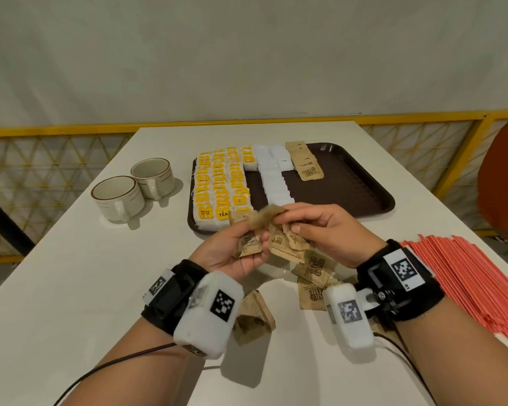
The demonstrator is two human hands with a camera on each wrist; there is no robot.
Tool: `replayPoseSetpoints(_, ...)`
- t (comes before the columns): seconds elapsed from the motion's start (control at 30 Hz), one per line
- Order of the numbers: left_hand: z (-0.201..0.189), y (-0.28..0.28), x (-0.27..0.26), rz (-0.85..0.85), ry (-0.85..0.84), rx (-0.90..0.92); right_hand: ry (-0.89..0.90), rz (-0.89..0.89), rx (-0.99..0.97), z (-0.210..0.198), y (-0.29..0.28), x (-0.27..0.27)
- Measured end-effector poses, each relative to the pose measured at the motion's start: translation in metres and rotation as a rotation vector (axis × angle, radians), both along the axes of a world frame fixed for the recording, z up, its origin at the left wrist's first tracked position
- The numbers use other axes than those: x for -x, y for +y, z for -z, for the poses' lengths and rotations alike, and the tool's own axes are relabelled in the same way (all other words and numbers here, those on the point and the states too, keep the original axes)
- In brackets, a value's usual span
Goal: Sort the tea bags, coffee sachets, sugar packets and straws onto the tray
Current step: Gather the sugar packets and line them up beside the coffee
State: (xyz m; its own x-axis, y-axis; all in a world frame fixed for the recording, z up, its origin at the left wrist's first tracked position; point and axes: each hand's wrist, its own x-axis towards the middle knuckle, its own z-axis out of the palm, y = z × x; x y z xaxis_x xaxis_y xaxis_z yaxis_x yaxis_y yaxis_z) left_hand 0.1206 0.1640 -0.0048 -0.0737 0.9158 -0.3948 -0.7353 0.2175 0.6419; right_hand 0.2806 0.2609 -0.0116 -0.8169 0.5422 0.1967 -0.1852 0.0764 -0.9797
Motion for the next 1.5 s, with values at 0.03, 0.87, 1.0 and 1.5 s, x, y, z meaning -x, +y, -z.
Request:
replayPoseSetpoints(0.03,0.001,0.001,0.001,-0.003,0.032,-0.005,0.002,0.012,0.065,0.0,0.001,0.0)
replayPoseSetpoints(0.87,0.012,0.005,0.005,-0.084,0.392,-0.141,-0.011,0.225,0.34,0.004,0.005,0.005)
replayPoseSetpoints(1.0,0.014,0.009,0.002,-0.131,0.363,-0.116,0.007,0.269,0.312,0.005,0.003,0.007)
replayPoseSetpoints(1.5,0.008,0.003,-0.003,0.085,-0.044,-0.015,-0.174,0.252,-0.379,-0.004,-0.006,0.007)
